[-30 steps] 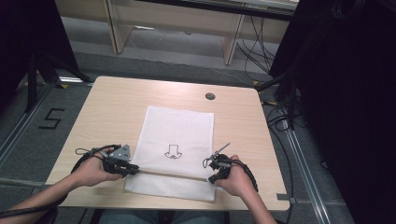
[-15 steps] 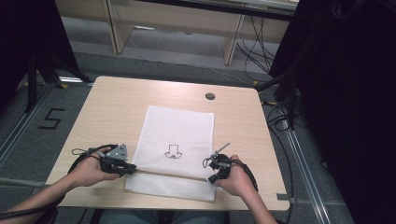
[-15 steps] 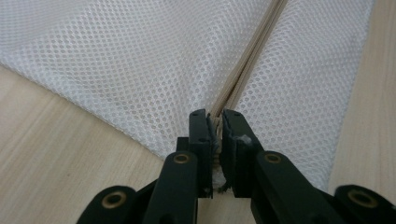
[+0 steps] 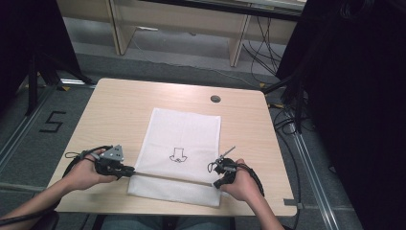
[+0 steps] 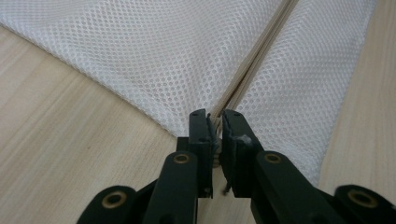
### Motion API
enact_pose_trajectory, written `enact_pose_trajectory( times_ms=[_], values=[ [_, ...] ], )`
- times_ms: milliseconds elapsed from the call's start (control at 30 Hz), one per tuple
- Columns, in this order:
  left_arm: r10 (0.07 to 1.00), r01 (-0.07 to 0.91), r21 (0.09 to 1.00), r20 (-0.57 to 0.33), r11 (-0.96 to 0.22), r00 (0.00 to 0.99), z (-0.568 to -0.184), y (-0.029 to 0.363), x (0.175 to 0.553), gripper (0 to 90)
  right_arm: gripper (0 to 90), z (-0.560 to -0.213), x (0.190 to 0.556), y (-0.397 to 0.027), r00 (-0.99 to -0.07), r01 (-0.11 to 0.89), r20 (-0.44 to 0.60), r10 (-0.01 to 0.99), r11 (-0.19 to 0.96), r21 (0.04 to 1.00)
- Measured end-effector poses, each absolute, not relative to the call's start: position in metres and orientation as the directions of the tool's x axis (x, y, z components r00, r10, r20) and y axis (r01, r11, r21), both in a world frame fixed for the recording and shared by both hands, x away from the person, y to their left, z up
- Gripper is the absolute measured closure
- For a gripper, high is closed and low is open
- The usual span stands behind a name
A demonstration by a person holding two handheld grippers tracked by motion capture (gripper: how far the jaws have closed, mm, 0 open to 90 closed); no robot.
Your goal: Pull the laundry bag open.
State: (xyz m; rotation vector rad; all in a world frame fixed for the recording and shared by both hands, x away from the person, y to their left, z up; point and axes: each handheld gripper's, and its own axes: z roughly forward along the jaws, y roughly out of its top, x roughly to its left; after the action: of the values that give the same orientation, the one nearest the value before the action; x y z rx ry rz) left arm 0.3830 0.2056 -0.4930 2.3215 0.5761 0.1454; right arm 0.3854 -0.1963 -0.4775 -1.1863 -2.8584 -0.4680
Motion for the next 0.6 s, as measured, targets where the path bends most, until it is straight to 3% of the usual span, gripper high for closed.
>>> enact_pose_trajectory(
  times_ms=[600],
  values=[
    [0.454,0.37,0.671,-0.055,-0.643,0.889,-0.4905,0.2086,0.3773,82.5,90.0,-0.4769,0.3822,-0.1937,-0.71,0.696,0.115,0.695,0.667,0.267]
  ],
)
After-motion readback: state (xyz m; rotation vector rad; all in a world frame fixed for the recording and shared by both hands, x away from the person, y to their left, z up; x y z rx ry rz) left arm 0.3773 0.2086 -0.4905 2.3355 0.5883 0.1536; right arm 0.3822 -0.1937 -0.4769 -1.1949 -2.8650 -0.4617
